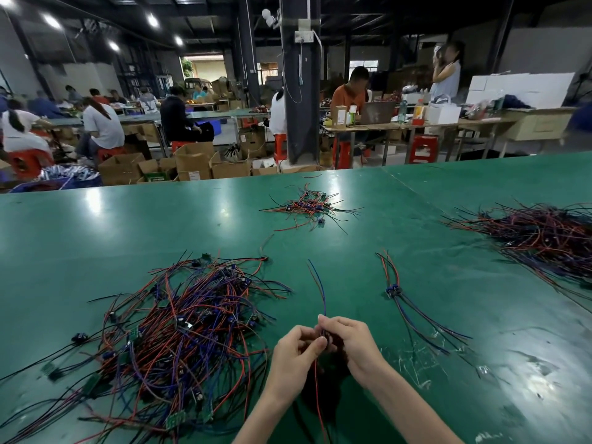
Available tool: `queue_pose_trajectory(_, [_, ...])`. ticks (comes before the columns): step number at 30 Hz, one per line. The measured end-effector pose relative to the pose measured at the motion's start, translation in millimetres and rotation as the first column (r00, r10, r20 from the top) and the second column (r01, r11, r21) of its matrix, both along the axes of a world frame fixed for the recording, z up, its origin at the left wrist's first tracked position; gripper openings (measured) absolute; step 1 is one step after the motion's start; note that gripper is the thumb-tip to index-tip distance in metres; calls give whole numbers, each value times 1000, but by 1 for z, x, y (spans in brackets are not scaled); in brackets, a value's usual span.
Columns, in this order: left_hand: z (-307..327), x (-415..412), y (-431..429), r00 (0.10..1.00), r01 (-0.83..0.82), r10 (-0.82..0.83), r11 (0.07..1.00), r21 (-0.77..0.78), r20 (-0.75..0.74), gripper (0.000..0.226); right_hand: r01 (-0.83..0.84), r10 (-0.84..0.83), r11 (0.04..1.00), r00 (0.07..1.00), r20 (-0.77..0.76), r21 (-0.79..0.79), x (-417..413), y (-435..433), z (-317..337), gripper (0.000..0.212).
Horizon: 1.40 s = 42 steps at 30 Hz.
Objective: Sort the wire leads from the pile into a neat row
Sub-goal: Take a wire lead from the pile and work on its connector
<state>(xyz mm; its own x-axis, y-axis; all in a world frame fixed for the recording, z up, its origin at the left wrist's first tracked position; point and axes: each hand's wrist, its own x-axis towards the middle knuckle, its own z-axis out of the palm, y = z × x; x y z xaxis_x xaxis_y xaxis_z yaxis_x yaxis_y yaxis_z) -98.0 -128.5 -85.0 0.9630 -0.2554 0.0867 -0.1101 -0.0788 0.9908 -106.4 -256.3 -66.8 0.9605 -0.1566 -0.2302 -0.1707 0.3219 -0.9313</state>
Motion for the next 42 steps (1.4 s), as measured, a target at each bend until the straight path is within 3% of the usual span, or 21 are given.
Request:
queue_pose_trajectory(3, [2,-2,3,998,-5,0,997,78,60,16,-37,38,999,999,16,-27,-3,-3,2,21])
queue_pose_trajectory(7, [5,-4,8,985,-144,127,978,149,113,36,-94,102,985,994,48,-144,-8,-1,2,17])
queue_pose_trajectory(13, [4,-2,9,981,-185,180,980,70,77,11,-170,182,973,981,65,-159,-12,3,1,16])
queue_pose_trajectory(19, [10,0,13,991,-71,55,988,-134,-120,12,-251,272,947,959,84,-199,-16,7,3,23])
queue_pose_trajectory(27, [10,8,23,990,-5,-9,995,-102,-140,18,-254,282,929,957,68,-269,-15,10,1,30])
queue_pose_trajectory(32, [11,12,23,981,-162,151,982,-92,-123,24,-276,297,936,952,70,-220,-18,11,2,13])
queue_pose_trajectory(42, [12,37,47,904,-423,406,896,-136,-137,21,-353,382,888,923,44,-296,-18,14,1,16])
